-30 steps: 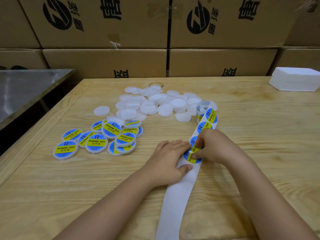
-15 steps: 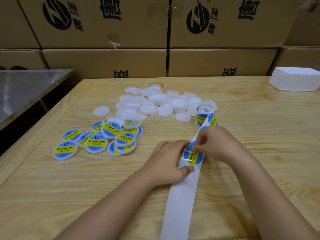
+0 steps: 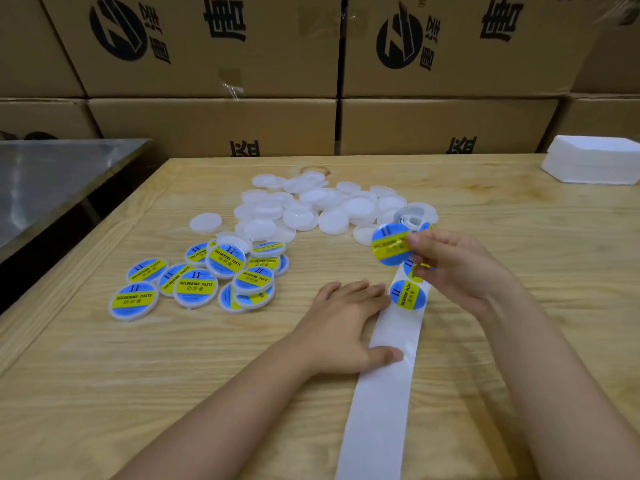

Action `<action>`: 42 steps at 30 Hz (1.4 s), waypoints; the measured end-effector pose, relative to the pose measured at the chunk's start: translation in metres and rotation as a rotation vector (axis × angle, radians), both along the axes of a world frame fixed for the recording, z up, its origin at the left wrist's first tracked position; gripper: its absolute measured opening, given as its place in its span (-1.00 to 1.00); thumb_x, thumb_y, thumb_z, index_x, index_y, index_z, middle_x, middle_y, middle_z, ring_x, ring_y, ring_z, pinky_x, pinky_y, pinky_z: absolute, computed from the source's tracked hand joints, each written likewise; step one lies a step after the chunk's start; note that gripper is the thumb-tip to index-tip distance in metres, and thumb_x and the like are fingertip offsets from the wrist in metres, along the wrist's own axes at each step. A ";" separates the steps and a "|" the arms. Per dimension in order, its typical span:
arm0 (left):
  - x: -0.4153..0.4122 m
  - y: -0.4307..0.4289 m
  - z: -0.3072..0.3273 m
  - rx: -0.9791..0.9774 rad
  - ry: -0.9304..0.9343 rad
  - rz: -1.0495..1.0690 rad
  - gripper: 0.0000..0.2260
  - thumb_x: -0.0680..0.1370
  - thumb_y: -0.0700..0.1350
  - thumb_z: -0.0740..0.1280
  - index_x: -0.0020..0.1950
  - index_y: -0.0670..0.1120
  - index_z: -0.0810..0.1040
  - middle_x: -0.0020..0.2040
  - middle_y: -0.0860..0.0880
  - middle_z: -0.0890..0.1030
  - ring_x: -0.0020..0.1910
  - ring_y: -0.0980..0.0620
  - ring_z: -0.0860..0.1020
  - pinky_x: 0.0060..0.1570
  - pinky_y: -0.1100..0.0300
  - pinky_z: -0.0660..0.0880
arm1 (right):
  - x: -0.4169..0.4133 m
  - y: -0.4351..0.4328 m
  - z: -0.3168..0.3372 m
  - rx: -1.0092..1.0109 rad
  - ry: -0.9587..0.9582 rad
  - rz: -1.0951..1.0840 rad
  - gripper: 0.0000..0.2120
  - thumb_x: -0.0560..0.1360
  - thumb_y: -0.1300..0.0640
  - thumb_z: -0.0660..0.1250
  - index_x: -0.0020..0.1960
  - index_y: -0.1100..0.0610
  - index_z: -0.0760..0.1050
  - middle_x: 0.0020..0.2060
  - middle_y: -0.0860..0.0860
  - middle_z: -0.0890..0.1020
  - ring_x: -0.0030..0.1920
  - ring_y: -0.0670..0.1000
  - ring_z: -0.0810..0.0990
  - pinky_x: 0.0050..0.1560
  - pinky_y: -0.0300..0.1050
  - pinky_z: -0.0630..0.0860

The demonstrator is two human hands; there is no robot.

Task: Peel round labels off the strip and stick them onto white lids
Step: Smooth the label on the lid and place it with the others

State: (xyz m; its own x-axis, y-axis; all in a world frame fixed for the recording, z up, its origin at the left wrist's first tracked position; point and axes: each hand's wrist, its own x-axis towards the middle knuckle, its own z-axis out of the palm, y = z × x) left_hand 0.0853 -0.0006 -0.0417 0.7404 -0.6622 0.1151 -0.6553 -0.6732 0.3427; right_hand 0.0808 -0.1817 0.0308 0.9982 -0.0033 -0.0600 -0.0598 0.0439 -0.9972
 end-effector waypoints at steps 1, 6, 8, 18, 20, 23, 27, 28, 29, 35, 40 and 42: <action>0.001 0.000 -0.001 -0.001 -0.008 -0.001 -0.27 0.40 0.35 0.25 0.49 0.09 0.19 0.52 0.17 0.13 0.50 0.17 0.01 0.44 0.08 -0.13 | 0.004 0.009 -0.008 0.058 -0.025 -0.038 -0.88 0.22 0.05 0.42 -0.32 0.10 0.60 -0.44 -0.08 0.48 -0.33 -0.10 0.37 -0.32 -0.27 0.31; 0.000 -0.002 0.002 -0.094 -0.015 -0.008 -0.21 0.33 0.39 0.26 0.47 0.05 0.21 0.46 0.17 0.25 0.44 0.19 0.15 0.42 0.09 0.02 | 0.022 0.044 -0.047 0.360 0.007 -0.317 -0.88 0.45 0.23 0.38 -0.27 0.13 0.54 -0.46 -0.04 0.37 -0.42 -0.09 0.27 -0.44 -0.28 0.22; 0.001 -0.004 0.004 -0.185 -0.006 0.012 -0.25 0.33 0.41 0.26 0.41 0.04 0.30 0.36 0.14 0.39 0.33 0.18 0.31 0.34 0.13 0.21 | 0.024 0.045 -0.054 0.364 -0.018 -0.411 -0.87 0.46 0.22 0.39 -0.27 0.12 0.55 -0.50 -0.06 0.37 -0.45 -0.10 0.28 -0.46 -0.30 0.23; 0.064 -0.026 0.004 -0.019 0.000 0.306 -0.48 0.62 0.05 0.06 0.54 -0.05 0.02 0.56 0.00 0.01 0.52 0.03 0.00 0.44 0.04 -0.01 | 0.029 0.038 -0.057 0.685 -0.063 -0.454 -0.87 0.53 0.27 0.28 -0.19 0.14 0.44 -0.39 -0.02 0.35 -0.47 -0.10 0.27 -0.46 -0.28 0.23; 0.070 -0.031 0.003 0.026 -0.017 0.306 -0.51 0.62 0.02 0.03 0.54 -0.01 0.03 0.56 0.03 0.00 0.52 0.03 -0.02 0.43 0.02 -0.03 | 0.029 0.038 -0.058 0.698 -0.062 -0.453 -0.84 0.54 0.27 0.26 -0.21 0.13 0.42 -0.39 -0.02 0.31 -0.49 -0.10 0.25 -0.47 -0.28 0.21; 0.072 -0.033 0.003 -0.012 -0.032 0.324 -0.56 0.62 -0.02 0.06 0.51 -0.01 0.15 0.54 0.02 0.12 0.51 0.02 0.04 0.41 0.03 0.01 | 0.028 0.039 -0.056 0.712 -0.051 -0.454 -0.80 0.54 0.28 0.23 -0.24 0.12 0.39 -0.40 -0.02 0.26 -0.51 -0.09 0.24 -0.47 -0.27 0.20; 0.067 -0.028 0.003 -0.154 -0.152 0.361 -0.68 0.57 -0.13 0.18 0.33 -0.07 0.43 0.28 -0.04 0.40 0.30 -0.05 0.31 0.24 0.12 0.21 | 0.026 0.039 -0.054 0.715 -0.036 -0.445 -0.81 0.54 0.27 0.22 -0.23 0.11 0.39 -0.40 -0.02 0.26 -0.51 -0.09 0.24 -0.44 -0.25 0.19; 0.066 -0.027 0.003 -0.182 -0.169 0.372 -0.73 0.56 -0.13 0.20 0.24 -0.08 0.49 0.23 -0.04 0.42 0.25 -0.05 0.34 0.19 0.14 0.22 | 0.026 0.039 -0.054 0.703 -0.037 -0.441 -0.82 0.55 0.27 0.22 -0.22 0.11 0.40 -0.40 -0.03 0.28 -0.51 -0.09 0.25 -0.44 -0.26 0.20; 0.065 -0.026 0.003 -0.204 -0.179 0.378 -0.79 0.56 -0.13 0.22 0.17 -0.09 0.53 0.19 -0.04 0.44 0.22 -0.04 0.35 0.16 0.15 0.23 | 0.026 0.039 -0.054 0.685 -0.042 -0.438 -0.82 0.55 0.27 0.22 -0.21 0.11 0.40 -0.40 -0.03 0.30 -0.50 -0.10 0.26 -0.44 -0.26 0.21; 0.053 -0.014 0.011 -0.252 -0.152 0.289 -0.91 0.57 -0.17 0.22 0.01 -0.14 0.50 0.00 -0.07 0.59 0.07 -0.10 0.48 0.05 0.11 0.30 | 0.022 0.047 -0.057 0.171 -0.187 -0.369 -0.66 0.50 0.40 0.18 -0.01 -0.01 0.51 -0.25 -0.04 0.46 -0.45 -0.09 0.30 -0.44 -0.30 0.28; 0.042 0.006 0.019 -0.442 -0.065 0.281 -0.94 0.62 -0.14 0.12 -0.02 -0.06 0.36 -0.16 -0.06 0.54 -0.15 -0.11 0.46 -0.17 0.03 0.35 | 0.019 0.054 -0.062 -0.127 -0.286 -0.260 -0.49 0.49 0.40 0.23 0.20 -0.18 0.36 -0.05 -0.05 0.53 -0.38 -0.08 0.35 -0.33 -0.30 0.36; 0.041 0.012 0.020 -0.519 0.003 0.289 -0.92 0.63 -0.11 0.10 -0.06 -0.01 0.31 -0.26 0.02 0.45 -0.24 -0.03 0.40 -0.26 0.09 0.29 | 0.018 0.056 -0.062 -0.151 -0.314 -0.224 -0.54 0.49 0.37 0.27 0.19 -0.13 0.37 -0.16 -0.04 0.53 -0.32 -0.07 0.38 -0.27 -0.26 0.38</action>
